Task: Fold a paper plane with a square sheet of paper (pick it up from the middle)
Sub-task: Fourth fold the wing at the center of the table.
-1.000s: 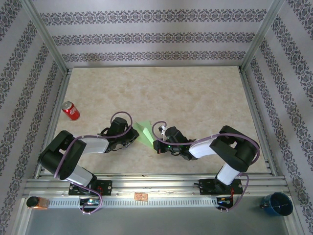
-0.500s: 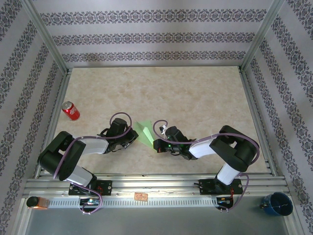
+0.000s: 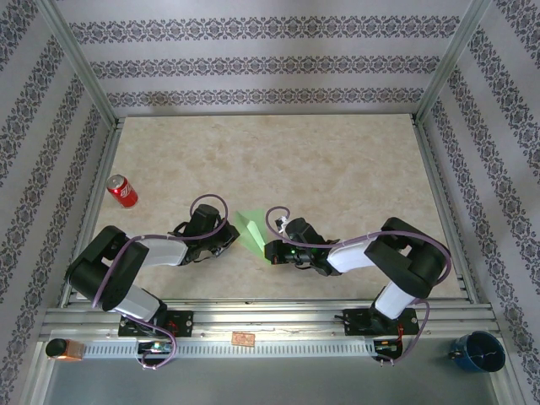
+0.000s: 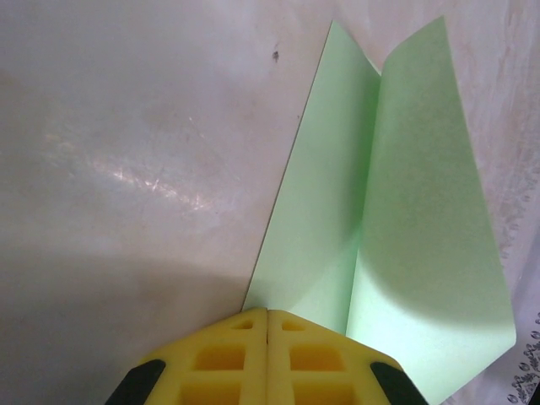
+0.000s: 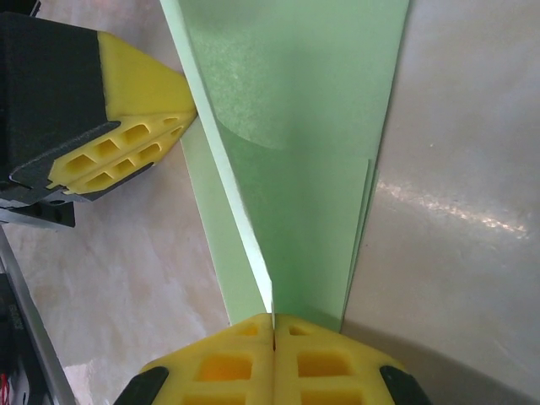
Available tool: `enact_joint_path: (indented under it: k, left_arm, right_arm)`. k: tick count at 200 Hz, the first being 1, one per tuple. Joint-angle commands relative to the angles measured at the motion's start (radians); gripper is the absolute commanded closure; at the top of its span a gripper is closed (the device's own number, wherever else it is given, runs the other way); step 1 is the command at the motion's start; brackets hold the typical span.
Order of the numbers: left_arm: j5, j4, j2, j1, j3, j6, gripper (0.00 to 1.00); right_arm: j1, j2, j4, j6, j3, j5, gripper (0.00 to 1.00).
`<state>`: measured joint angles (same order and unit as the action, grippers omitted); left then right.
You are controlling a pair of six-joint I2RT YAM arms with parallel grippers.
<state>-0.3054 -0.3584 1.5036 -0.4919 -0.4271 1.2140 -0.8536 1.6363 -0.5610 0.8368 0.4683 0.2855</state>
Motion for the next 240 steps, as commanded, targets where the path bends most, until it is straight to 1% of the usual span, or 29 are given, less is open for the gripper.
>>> enact_joint_path:
  k: [1,40,97,151,174,199,221,240]
  left_arm:
    - [0.030,0.048,-0.007,-0.016,0.036,0.016,0.99]
    - [0.062,0.070,-0.044,-0.032,0.056,0.033,1.00]
    - [0.105,0.080,-0.097,-0.061,0.088,0.065,1.00]
    - [0.102,0.071,-0.099,-0.062,0.080,0.061,1.00]
    - [0.116,0.130,-0.142,-0.062,0.043,0.014,0.96]
    - [0.120,0.180,-0.190,-0.062,0.001,-0.042,0.94]
    - [0.101,0.142,-0.211,-0.062,-0.002,-0.099,0.93]
    - [0.037,0.067,-0.191,-0.062,-0.008,-0.145,0.94]
  right_arm:
    - [-0.002,-0.021,0.029,0.020,-0.015,0.012,0.97]
    - [-0.002,-0.029,0.033,0.062,-0.023,0.011,0.97]
    - [-0.004,-0.018,0.024,0.061,-0.024,0.024,0.97]
    - [-0.004,0.024,0.026,0.068,-0.009,0.048,0.97]
    - [-0.003,0.031,0.033,0.065,-0.003,0.049,0.97]
    - [-0.002,0.033,0.035,0.067,-0.003,0.045,0.98]
    - [0.001,0.033,0.032,0.073,-0.006,0.046,0.98]
    - [0.005,0.034,0.033,0.075,-0.005,0.052,0.99]
